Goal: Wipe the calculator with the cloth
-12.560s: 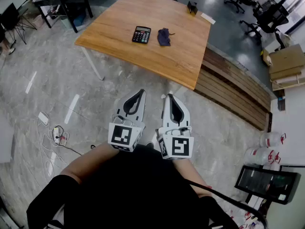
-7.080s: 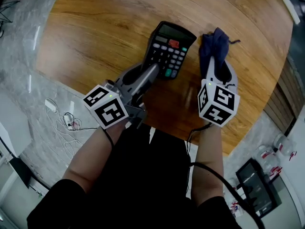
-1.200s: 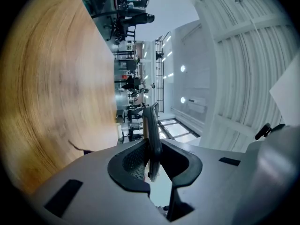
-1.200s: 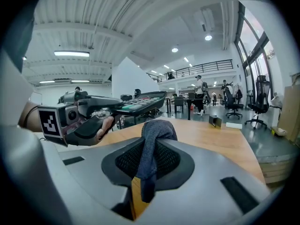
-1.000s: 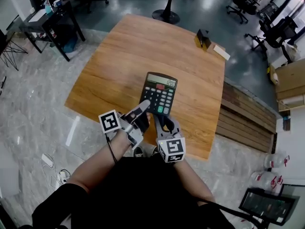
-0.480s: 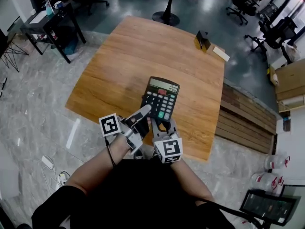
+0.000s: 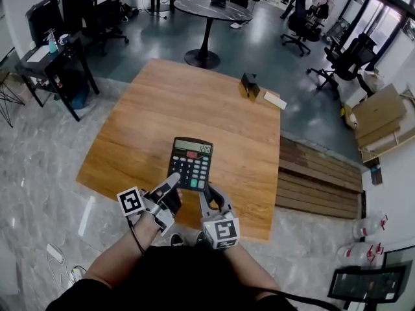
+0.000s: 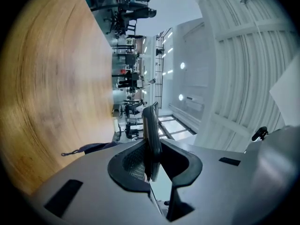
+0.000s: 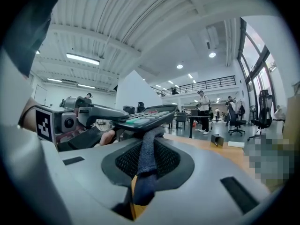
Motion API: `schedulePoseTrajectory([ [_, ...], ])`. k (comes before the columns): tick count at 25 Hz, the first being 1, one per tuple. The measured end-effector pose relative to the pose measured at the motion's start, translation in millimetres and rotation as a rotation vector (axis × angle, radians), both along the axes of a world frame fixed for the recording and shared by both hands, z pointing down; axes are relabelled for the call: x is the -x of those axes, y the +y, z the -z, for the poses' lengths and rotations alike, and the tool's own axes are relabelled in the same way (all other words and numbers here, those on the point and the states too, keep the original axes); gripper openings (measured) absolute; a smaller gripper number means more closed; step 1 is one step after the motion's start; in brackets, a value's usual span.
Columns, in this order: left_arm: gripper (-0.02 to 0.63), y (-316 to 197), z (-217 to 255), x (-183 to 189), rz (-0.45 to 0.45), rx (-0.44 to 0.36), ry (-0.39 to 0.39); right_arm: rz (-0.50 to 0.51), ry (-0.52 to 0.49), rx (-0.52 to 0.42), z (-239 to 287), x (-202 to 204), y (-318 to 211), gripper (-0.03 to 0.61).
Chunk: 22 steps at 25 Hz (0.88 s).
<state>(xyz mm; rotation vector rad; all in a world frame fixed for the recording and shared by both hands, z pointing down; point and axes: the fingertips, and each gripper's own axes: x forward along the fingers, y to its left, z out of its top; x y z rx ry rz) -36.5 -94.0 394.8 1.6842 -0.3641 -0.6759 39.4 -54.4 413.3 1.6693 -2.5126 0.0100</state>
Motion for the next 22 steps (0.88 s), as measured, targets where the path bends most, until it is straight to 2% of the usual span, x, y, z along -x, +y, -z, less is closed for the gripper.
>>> schedulePoseTrajectory([
  [3, 0.066, -0.7, -1.9, 4.1, 0.011, 0.009, -0.003, -0.076, -0.042, 0.002, 1.7, -24.4, -4.4, 0.054],
  [6, 0.067, -2.0, -3.5, 5.4, 0.012, 0.011, 0.002, -0.099, -0.042, -0.004, 3.4, -38.0, -10.5, 0.054],
  [11, 0.066, 4.3, -5.8, 1.3, -0.004, 0.018, 0.005, -0.053, -0.009, 0.022, -5.8, -20.6, -12.5, 0.054],
  [15, 0.066, 6.3, 0.2, -10.5, -0.031, 0.012, 0.019, -0.014, -0.007, 0.007, -4.1, -4.0, -20.3, 0.054],
  [22, 0.066, 16.7, 2.0, -17.8, -0.059, 0.04, 0.051, 0.112, 0.006, -0.023, -1.8, 41.3, -10.9, 0.052],
])
